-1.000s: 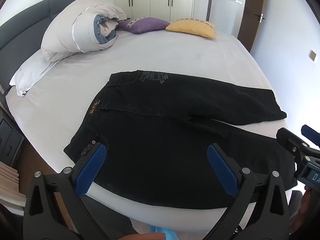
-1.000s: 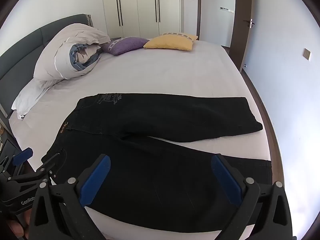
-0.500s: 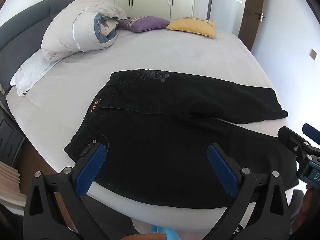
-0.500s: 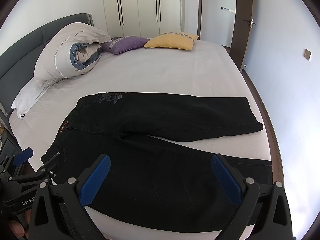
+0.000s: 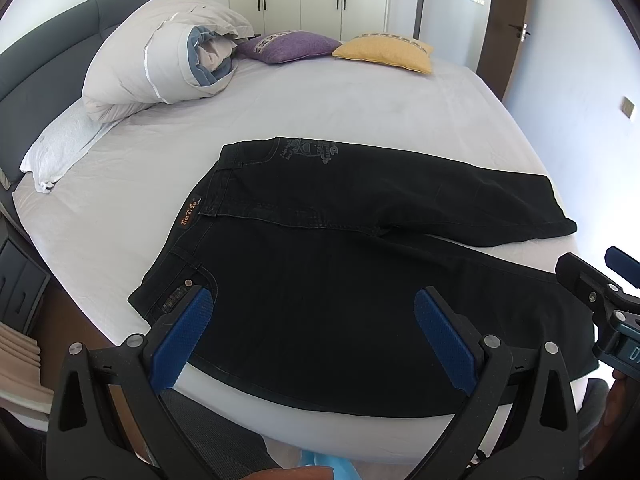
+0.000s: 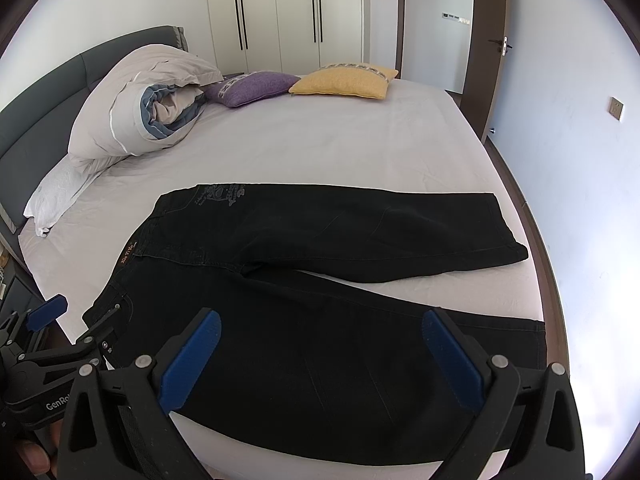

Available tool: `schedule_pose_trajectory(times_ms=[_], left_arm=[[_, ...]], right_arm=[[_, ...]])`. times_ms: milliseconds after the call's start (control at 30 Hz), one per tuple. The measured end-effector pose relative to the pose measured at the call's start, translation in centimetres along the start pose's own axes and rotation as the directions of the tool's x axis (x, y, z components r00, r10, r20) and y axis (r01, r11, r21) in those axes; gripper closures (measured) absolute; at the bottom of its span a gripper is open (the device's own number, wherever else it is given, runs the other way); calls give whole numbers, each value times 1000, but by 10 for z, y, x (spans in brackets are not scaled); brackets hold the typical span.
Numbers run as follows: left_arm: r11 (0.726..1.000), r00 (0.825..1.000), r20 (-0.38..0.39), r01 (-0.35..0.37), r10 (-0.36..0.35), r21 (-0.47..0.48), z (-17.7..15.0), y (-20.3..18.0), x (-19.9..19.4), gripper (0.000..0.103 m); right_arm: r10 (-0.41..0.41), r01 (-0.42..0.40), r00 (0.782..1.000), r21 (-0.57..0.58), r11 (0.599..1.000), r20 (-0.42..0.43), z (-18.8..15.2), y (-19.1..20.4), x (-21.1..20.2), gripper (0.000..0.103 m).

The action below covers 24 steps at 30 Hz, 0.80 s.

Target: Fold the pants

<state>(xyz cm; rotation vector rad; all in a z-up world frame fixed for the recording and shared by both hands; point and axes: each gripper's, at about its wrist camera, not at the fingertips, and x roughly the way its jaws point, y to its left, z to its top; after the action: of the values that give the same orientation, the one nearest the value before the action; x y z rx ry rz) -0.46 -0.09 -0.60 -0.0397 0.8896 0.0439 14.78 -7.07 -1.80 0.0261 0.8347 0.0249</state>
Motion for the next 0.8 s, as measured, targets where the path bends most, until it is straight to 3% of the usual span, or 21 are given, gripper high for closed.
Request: schedule_pose_trajectory(times_ms=[800], left_arm=[[1000, 1000, -2, 1, -1, -1, -3, 3, 4, 0]], right_arm=[[2, -3, 1000, -4, 1000, -5, -7, 14, 6, 0]])
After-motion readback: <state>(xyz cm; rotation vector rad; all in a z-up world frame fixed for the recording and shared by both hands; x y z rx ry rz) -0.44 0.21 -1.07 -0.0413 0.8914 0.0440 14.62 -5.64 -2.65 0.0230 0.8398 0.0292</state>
